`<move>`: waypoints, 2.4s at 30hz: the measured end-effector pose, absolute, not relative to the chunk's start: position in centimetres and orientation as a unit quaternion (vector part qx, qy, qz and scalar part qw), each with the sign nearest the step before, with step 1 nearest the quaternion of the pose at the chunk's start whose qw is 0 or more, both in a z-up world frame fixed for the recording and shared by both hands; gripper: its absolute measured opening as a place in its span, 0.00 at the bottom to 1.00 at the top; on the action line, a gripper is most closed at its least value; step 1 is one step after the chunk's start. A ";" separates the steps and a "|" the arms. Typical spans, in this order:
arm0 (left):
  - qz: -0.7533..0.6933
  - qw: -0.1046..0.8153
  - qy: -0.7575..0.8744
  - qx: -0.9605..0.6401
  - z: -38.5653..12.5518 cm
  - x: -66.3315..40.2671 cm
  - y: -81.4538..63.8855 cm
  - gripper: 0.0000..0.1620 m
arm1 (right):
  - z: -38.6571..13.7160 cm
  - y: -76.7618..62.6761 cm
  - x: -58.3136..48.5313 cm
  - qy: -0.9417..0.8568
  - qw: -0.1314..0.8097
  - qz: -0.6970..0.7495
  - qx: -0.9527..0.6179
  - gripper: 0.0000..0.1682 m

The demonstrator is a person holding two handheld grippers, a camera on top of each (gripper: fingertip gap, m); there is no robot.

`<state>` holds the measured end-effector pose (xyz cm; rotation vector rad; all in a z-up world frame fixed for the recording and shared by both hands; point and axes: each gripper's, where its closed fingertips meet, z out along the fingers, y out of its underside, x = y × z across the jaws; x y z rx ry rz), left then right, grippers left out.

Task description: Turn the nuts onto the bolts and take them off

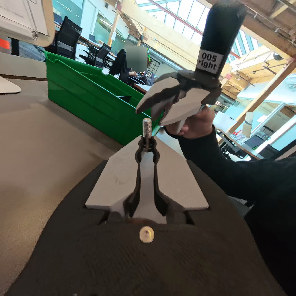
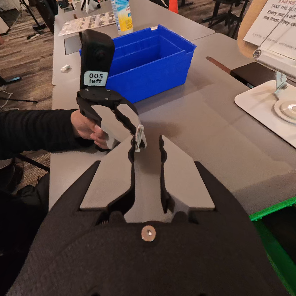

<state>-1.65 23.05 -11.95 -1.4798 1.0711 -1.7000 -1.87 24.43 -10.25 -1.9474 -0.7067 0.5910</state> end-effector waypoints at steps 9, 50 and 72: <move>-0.652 0.316 0.400 -0.560 -11.6 -1.8 23.1 0.04 | -9.9 24.3 -2.2 -0.280 0.474 0.280 -0.787 0.15; -0.530 0.411 0.459 -0.582 -13.1 -1.6 24.3 0.04 | -11.7 25.6 -3.9 -0.247 0.477 0.315 -0.782 0.04; -0.557 0.459 0.396 -0.568 -10.5 -2.7 26.0 0.10 | -6.5 27.5 4.0 -0.152 0.627 0.138 -0.752 0.03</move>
